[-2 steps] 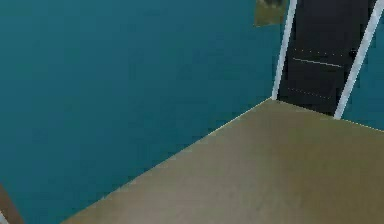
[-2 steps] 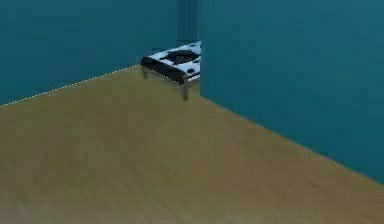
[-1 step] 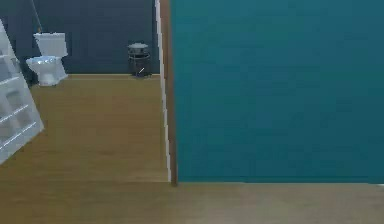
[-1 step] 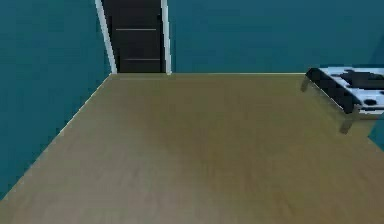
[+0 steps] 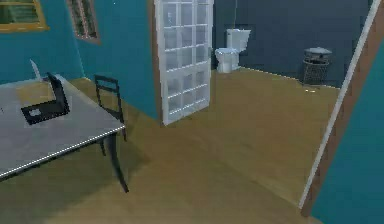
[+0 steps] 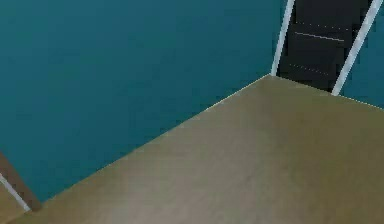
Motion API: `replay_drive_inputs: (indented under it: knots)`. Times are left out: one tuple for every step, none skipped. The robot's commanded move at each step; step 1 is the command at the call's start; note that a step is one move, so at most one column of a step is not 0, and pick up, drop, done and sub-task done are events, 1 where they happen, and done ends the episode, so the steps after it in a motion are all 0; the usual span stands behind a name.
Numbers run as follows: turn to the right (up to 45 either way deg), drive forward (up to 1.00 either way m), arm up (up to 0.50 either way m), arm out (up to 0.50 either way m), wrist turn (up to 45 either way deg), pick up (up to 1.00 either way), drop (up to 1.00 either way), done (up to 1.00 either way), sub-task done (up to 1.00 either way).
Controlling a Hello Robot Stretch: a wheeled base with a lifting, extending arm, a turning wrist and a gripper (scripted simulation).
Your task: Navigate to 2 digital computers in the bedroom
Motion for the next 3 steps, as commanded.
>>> replay_drive_inputs:
  knots:
    - [-42.0,0.00,0.00,0.00,0.0,0.00,0.00,0.00,0.00]
    - [0.0,0.75,0.00,0.00,0.0,0.00,0.00,0.00,0.00]
    - [0.0,0.00,0.00,0.00,0.0,0.00,0.00,0.00,1.00]
